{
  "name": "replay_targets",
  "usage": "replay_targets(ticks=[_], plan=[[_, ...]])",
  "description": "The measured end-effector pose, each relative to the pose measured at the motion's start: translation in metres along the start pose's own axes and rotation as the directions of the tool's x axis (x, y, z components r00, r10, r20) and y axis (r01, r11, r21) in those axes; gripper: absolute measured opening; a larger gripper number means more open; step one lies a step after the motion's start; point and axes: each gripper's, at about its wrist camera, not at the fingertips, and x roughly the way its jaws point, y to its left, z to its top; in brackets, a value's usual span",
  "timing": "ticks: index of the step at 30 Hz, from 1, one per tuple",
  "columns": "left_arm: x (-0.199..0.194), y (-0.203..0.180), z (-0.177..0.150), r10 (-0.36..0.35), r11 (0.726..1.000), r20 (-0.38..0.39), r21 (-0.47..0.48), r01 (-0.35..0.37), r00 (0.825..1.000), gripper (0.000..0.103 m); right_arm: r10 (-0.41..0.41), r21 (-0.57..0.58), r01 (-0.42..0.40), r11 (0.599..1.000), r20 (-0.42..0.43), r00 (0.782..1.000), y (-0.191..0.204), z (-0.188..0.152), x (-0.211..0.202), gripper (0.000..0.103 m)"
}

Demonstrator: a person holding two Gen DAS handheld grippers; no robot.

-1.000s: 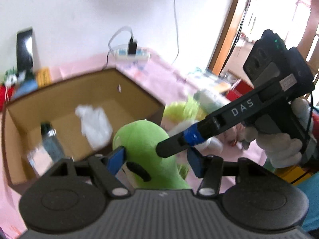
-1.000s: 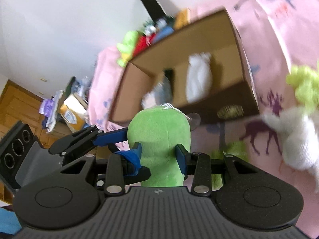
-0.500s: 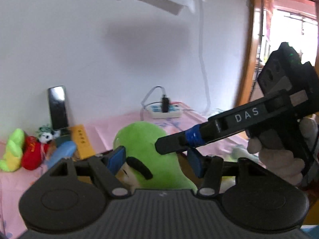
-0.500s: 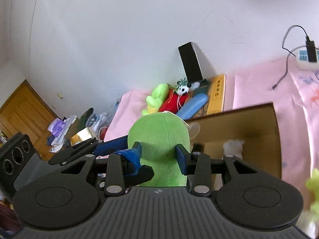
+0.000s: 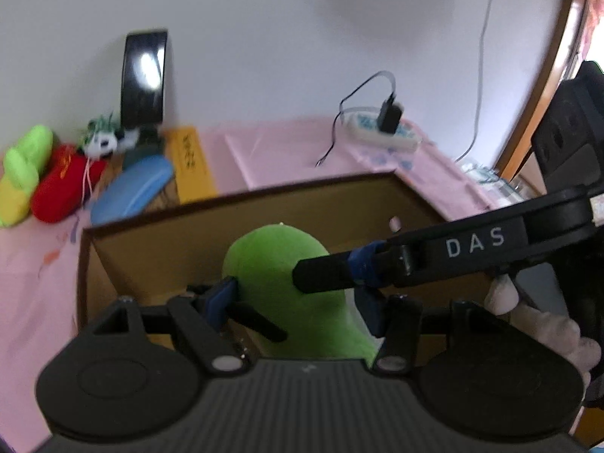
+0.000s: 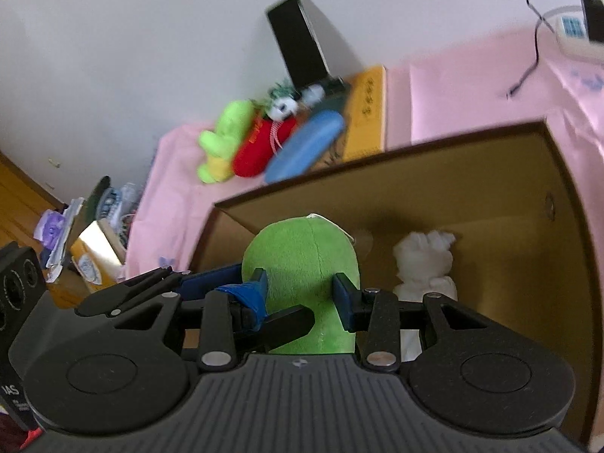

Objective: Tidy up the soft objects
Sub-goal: 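Lower the green plush into the box and open both grippers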

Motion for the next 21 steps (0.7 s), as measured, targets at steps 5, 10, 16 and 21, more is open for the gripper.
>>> replay_targets(ticks=[5, 10, 16, 21], plan=[[0.026, 0.006, 0.000, 0.052, 0.999, -0.073, -0.010, -0.053, 0.996, 0.056, -0.022, 0.039, 0.023, 0.999, -0.032, 0.999, -0.010, 0.001, 0.015, 0.023], [0.039, 0.009, 0.001, 0.052, 0.998, -0.123, -0.030, -0.056, 0.991, 0.056, -0.072, 0.058, 0.074, 0.996, -0.033, 0.997, -0.015, 0.001, 0.023, 0.023], [0.046, 0.009, 0.000, 0.086, 0.996, -0.153, -0.020, -0.090, 0.985, 0.061, -0.083, 0.116, 0.088, 0.989, -0.042, 0.996, -0.023, -0.001, 0.023, 0.023], [0.048, 0.009, -0.001, 0.095, 0.995, -0.163, -0.018, -0.099, 0.982, 0.063, -0.115, 0.107, 0.117, 0.987, -0.026, 0.993, -0.021, -0.004, 0.023, 0.023]])
